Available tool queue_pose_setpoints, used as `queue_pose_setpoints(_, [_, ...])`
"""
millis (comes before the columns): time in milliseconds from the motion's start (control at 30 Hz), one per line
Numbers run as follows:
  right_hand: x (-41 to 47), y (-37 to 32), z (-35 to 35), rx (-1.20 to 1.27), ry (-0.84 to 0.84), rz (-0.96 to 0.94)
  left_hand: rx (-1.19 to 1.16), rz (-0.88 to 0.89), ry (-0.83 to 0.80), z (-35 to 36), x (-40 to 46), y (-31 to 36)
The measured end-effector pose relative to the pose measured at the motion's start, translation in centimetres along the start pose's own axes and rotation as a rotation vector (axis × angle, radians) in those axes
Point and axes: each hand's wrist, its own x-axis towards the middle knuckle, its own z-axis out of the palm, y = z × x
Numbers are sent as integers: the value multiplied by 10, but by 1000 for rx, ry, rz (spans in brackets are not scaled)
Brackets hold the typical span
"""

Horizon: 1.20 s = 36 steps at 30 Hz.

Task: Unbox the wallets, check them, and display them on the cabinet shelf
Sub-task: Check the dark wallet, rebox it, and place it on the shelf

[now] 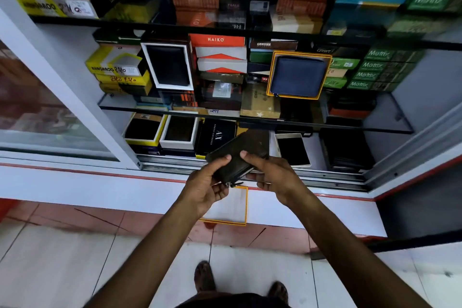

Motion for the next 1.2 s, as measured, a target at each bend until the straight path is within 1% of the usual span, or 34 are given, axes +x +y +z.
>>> queue_pose_setpoints(67, [-9,-3,0,-23,118,-91,-43,10,12,4,-2,2])
queue_pose_setpoints(100, [-15,-3,1,-30,204,-169,-62,13,12,6,-3,4])
queue_pose_setpoints(133, [-20,-1,0,-62,294,-288,-84,13,11,6,-4,6])
queue_pose_setpoints(167, [-25,2,-2,-138,349,-437,-101,12,9,7,-6,8])
queue_pose_setpoints(200, [-29,6,-3,-257,341,-588,-112,10,9,9,-6,9])
queue_pose_setpoints(267, [-35,15,-4,-530,234,-798,-114,14,9,12,-8,10])
queue_pose_setpoints(300, [-34,18,-4,-653,208,-854,-105,23,12,14,-8,10])
queue_pose_setpoints(367, [-33,20,-2,-785,243,-929,-80,43,21,17,-9,9])
queue_pose_setpoints(433, [-32,18,0,-818,293,-962,-79,51,12,19,-11,10])
queue_pose_setpoints(500, [-29,16,0,-837,303,-967,-82,44,1,20,-11,11])
queue_pose_setpoints(633, [-24,16,-5,-804,238,-961,-82,55,9,20,-11,14])
queue_pose_setpoints(767, [-22,11,-15,-942,179,-1020,-59,84,22,18,-10,15])
queue_pose_setpoints(867, [-22,6,-21,-1019,91,-1008,-41,92,27,17,-10,15])
queue_pose_setpoints(933, [-21,3,-27,-981,22,-953,-30,85,30,17,-10,15])
queue_pose_setpoints(967, [-20,2,-32,-953,13,-932,-33,77,30,16,-10,15])
queue_pose_setpoints(1067, [-20,-7,-46,-890,42,-875,-20,55,13,13,-9,17])
queue_pose_setpoints(1200, [-16,-23,-68,-832,80,-809,-2,11,-60,4,-9,21])
